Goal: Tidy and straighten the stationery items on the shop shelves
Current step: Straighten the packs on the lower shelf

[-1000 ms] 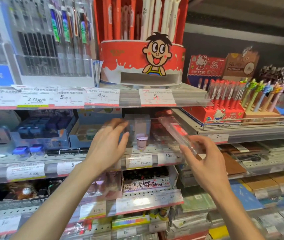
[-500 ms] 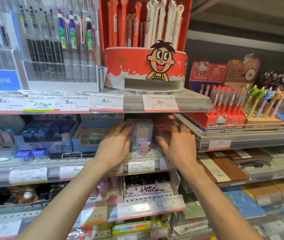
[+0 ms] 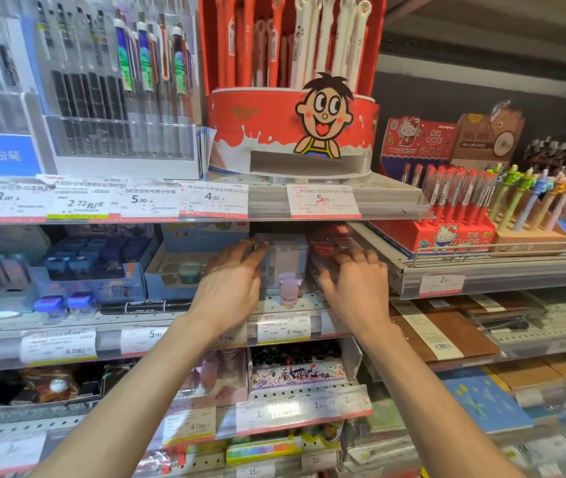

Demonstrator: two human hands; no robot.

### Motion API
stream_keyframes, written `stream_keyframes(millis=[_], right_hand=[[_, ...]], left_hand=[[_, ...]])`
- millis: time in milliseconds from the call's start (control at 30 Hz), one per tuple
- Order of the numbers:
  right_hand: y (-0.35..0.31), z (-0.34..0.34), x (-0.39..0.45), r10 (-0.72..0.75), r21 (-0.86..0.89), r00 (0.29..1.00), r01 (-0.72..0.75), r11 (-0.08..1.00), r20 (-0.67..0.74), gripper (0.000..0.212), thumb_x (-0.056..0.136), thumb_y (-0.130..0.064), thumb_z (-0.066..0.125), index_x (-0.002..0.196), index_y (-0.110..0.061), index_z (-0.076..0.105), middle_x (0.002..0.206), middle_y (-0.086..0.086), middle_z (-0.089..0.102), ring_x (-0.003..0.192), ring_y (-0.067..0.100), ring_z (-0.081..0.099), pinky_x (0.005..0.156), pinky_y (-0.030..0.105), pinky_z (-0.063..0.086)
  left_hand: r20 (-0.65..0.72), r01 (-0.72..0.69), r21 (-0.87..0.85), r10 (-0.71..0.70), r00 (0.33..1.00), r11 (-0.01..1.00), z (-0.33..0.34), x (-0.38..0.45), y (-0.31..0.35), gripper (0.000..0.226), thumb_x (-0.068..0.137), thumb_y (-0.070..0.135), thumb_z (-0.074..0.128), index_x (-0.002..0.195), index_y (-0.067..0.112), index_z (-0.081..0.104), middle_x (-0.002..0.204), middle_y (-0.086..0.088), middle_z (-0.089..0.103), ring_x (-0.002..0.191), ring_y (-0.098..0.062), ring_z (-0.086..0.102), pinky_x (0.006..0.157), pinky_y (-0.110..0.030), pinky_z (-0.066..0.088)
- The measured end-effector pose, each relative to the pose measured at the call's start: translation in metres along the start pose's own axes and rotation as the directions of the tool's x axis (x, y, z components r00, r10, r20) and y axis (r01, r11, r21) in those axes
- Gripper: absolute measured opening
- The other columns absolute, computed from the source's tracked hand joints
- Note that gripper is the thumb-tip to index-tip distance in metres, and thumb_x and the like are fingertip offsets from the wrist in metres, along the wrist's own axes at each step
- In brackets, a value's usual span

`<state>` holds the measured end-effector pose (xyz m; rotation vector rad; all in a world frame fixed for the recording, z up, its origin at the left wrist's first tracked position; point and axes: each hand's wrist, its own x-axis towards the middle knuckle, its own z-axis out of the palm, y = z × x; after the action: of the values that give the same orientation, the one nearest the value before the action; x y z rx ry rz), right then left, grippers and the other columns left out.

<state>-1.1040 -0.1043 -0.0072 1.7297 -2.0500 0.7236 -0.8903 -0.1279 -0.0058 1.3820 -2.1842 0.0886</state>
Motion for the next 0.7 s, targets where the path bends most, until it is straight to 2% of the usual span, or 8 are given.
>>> stream_keyframes(millis=[133,300,400,500,600,700], right_hand=[[-0.004,0.004,-0.002,0.041,0.006,0.999,-0.041,0.999,-0.026,0.043,0.086,-0.040,0.057,0.108,-0.008,0.073,0.123,0.016,0.066,0.114,0.035,0.053,0.093,0.045,0.042],[0.001,0.003,0.000,0.017,0.089,1.000,-0.017,0.996,-0.008,0.046,0.090,-0.045,0.055,0.118,-0.013,0.070,0.131,0.015,0.061,0.120,0.035,0.049,0.098,0.046,0.040],[0.008,0.000,-0.005,-0.031,0.203,0.999,0.036,0.979,-0.028,0.049,0.091,-0.047,0.056,0.126,-0.014,0.064,0.134,0.009,0.059,0.123,0.032,0.047,0.102,0.045,0.040],[0.013,-0.004,-0.016,-0.058,0.332,0.995,0.081,0.940,-0.079,0.046,0.092,-0.043,0.058,0.129,-0.015,0.060,0.129,0.005,0.059,0.120,0.025,0.048,0.102,0.042,0.041],[0.016,-0.011,-0.032,-0.056,0.467,0.989,0.114,0.877,-0.135,0.038,0.094,-0.039,0.061,0.126,-0.018,0.059,0.120,-0.003,0.059,0.111,0.015,0.051,0.097,0.034,0.045],[0.014,-0.017,-0.053,-0.031,0.605,0.993,0.092,0.791,-0.111,0.032,0.095,-0.035,0.060,0.125,-0.023,0.058,0.114,-0.012,0.057,0.101,0.005,0.056,0.089,0.029,0.049]], left_hand=[[-0.011,0.001,-0.007,-0.002,1.000,1.000,0.000,-0.001,0.002,0.050,0.098,0.020,0.039,0.148,0.023,0.037,0.155,-0.001,0.033,0.134,-0.030,0.038,0.110,-0.051,0.036],[-0.019,0.003,-0.019,-0.004,1.000,1.000,0.001,-0.001,0.001,0.050,0.098,0.022,0.039,0.148,0.024,0.037,0.156,-0.001,0.033,0.134,-0.030,0.039,0.111,-0.050,0.035],[-0.040,0.005,-0.055,-0.007,0.999,0.998,0.000,-0.002,0.002,0.048,0.098,0.024,0.042,0.146,0.023,0.040,0.154,-0.001,0.036,0.135,-0.029,0.039,0.111,-0.050,0.036],[-0.103,0.005,-0.124,-0.018,0.995,0.992,-0.005,-0.005,0.003,0.046,0.097,0.025,0.048,0.143,0.021,0.045,0.150,-0.002,0.043,0.135,-0.027,0.041,0.110,-0.045,0.037],[-0.176,0.062,-0.191,-0.096,0.980,0.980,-0.012,-0.017,0.003,0.044,0.096,0.026,0.051,0.140,0.021,0.049,0.143,-0.005,0.050,0.130,-0.026,0.046,0.103,-0.040,0.042],[-0.285,0.107,-0.291,-0.193,0.939,0.951,-0.018,-0.038,0.005,0.038,0.096,0.026,0.055,0.134,0.022,0.055,0.129,-0.002,0.056,0.118,-0.020,0.052,0.097,-0.038,0.043]])
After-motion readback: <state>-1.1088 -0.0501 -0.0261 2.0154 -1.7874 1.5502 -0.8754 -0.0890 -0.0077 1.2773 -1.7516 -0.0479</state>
